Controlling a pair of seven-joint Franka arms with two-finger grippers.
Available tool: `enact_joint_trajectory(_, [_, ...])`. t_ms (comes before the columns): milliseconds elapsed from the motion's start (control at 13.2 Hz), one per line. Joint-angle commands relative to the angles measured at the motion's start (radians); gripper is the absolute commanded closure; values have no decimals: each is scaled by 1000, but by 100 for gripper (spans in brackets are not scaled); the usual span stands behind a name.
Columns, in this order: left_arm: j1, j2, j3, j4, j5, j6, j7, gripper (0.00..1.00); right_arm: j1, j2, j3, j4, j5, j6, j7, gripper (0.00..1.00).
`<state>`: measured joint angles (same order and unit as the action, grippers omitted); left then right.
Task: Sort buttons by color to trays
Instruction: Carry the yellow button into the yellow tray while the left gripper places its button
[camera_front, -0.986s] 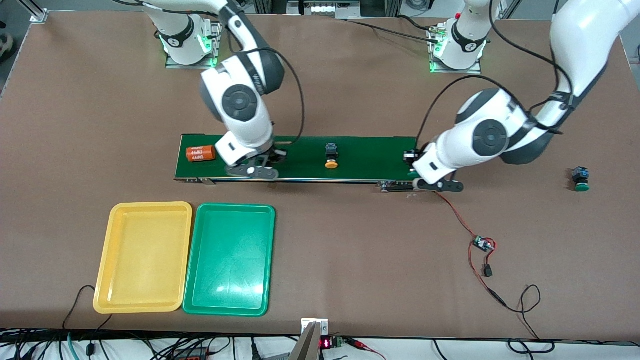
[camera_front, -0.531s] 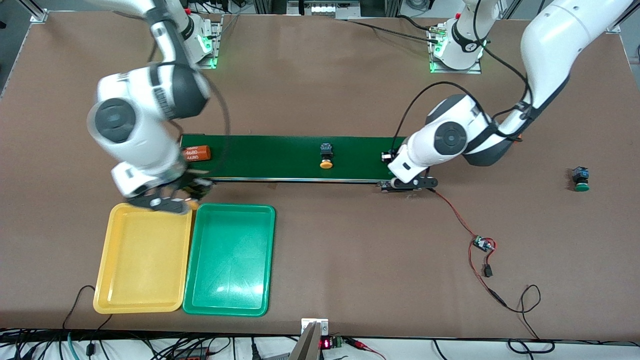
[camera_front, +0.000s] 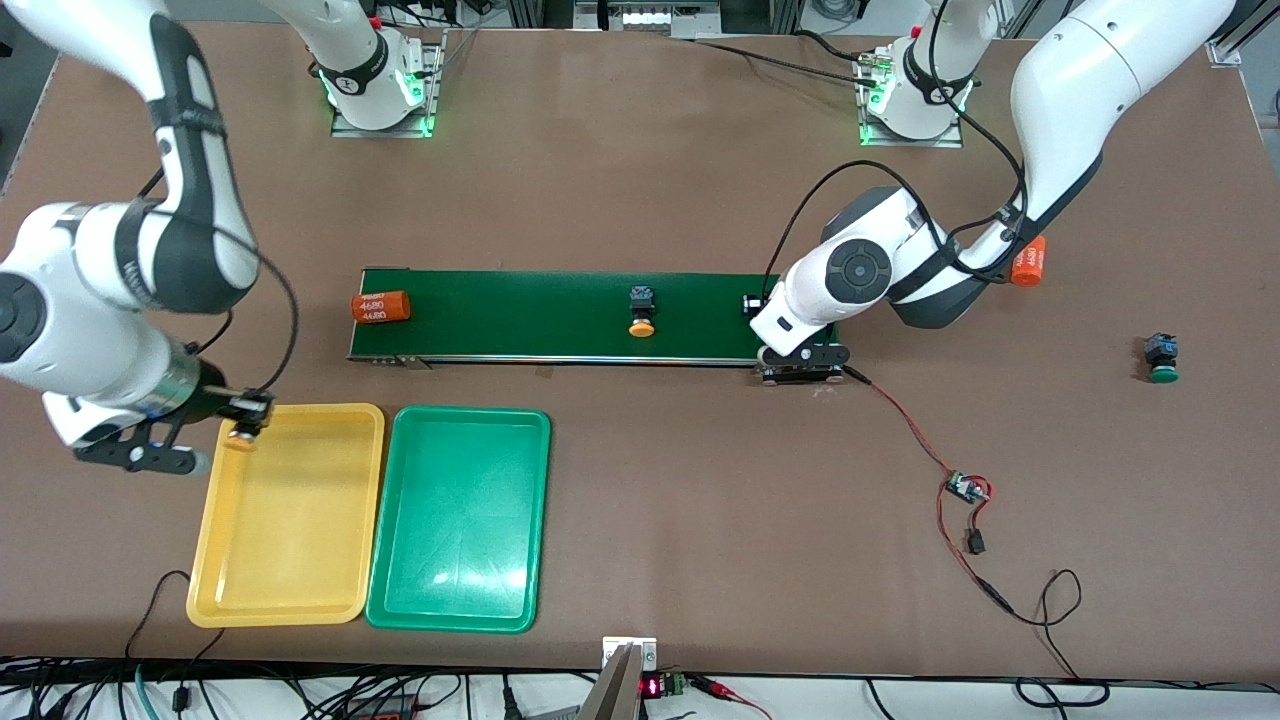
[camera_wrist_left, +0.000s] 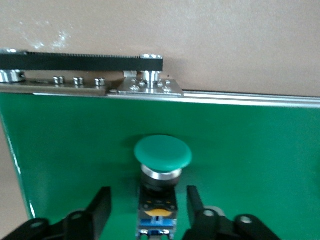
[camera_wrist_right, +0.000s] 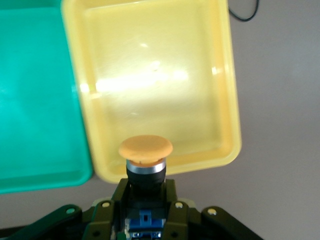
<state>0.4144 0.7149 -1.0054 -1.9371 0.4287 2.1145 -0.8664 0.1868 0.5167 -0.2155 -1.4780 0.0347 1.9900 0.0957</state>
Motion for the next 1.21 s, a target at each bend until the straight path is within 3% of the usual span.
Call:
enact_joint_trajectory(0, [15, -54, -1, 21, 1, -11, -16, 0, -52, 109, 16, 74, 2, 79, -77, 100])
enact_joint_trajectory(152, [42, -69, -22, 79, -5, -49, -23, 0, -67, 164, 15, 76, 1, 180, -85, 99])
enact_joint_trajectory(379, [115, -66, -84, 219, -5, -271, -8, 0, -108, 247, 13, 85, 4, 277, -154, 98])
enact_joint_trajectory(607, [153, -68, -67, 283, 2, -462, 142, 0, -139, 285, 18, 85, 11, 334, -175, 96])
enact_joint_trajectory(986, [438, -61, -47, 280, 4, -485, 451, 0, -132, 328, 22, 85, 16, 401, -168, 78])
enact_joint_trajectory(1137, [500, -58, 20, 283, 10, -466, 600, 0, -128, 335, 25, 85, 19, 403, -160, 75])
